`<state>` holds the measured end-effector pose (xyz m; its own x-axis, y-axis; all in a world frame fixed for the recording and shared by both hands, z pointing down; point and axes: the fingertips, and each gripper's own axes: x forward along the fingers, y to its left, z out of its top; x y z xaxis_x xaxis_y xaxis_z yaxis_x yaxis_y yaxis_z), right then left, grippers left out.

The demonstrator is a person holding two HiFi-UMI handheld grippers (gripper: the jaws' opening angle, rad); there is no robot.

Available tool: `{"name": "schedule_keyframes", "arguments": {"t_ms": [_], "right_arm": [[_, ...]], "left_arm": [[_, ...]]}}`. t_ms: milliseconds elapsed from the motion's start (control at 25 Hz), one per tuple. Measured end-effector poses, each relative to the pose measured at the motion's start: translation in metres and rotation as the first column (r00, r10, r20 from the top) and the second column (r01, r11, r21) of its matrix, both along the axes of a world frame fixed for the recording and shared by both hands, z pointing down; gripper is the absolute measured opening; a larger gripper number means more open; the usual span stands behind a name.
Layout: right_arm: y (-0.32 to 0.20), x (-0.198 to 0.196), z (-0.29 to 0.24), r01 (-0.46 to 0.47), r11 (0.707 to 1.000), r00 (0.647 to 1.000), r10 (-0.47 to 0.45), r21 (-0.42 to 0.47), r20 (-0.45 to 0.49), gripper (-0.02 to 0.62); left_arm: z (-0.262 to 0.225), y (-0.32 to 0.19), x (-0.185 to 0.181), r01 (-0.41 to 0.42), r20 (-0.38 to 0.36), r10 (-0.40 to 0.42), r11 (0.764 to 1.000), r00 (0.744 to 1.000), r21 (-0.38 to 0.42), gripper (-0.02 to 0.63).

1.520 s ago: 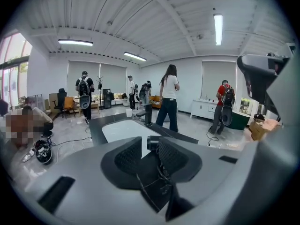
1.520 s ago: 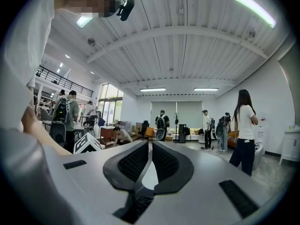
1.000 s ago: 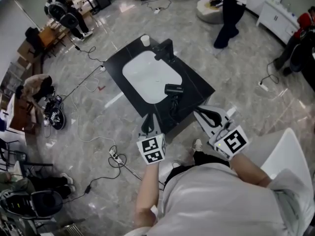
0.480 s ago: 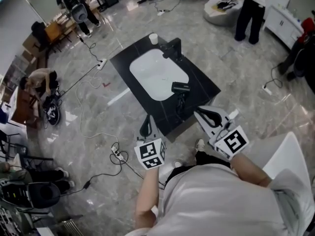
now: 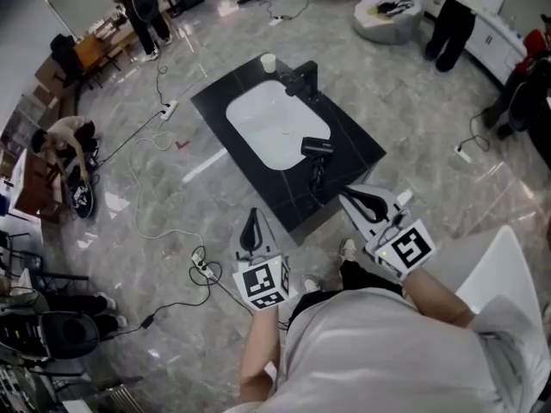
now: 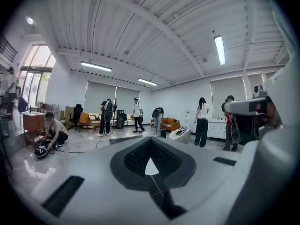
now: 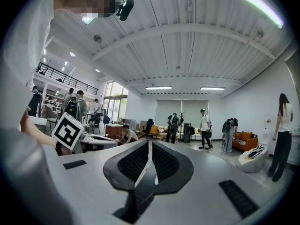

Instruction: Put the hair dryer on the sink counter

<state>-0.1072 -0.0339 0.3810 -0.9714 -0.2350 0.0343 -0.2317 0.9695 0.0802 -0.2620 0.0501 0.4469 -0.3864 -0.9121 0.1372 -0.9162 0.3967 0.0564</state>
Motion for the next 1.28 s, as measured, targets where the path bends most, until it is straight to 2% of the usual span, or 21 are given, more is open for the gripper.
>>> {"name": "schedule_keyframes", "arguments": {"t_ms": [400, 720, 1280], "right_arm": [[0.008, 0.006, 0.005, -0.042, 0.999, 0.999, 0.042, 0.000, -0.018, 0.049], [-0.005, 0.002, -0.004, -0.022, 0.999, 1.000, 0.022, 0.024, -0.020, 0.048], [-0.038, -0.006, -0.012, 0.027, 1.000, 1.000, -0.027, 0.007, 0.005, 0.048]], "left_arm": [[-0.040, 0.027, 0.009, -0.010, 0.077, 0.001, 0.993, 0.997, 0.119, 0.002], [-0.062, 0.039, 0.011, 0.040, 0.092, -0.058, 0.981, 0.994, 0.192, 0.002], [-0.071, 0.020, 0.016, 0.085, 0.088, -0.103, 0.978, 0.991, 0.190, 0.002]]}}
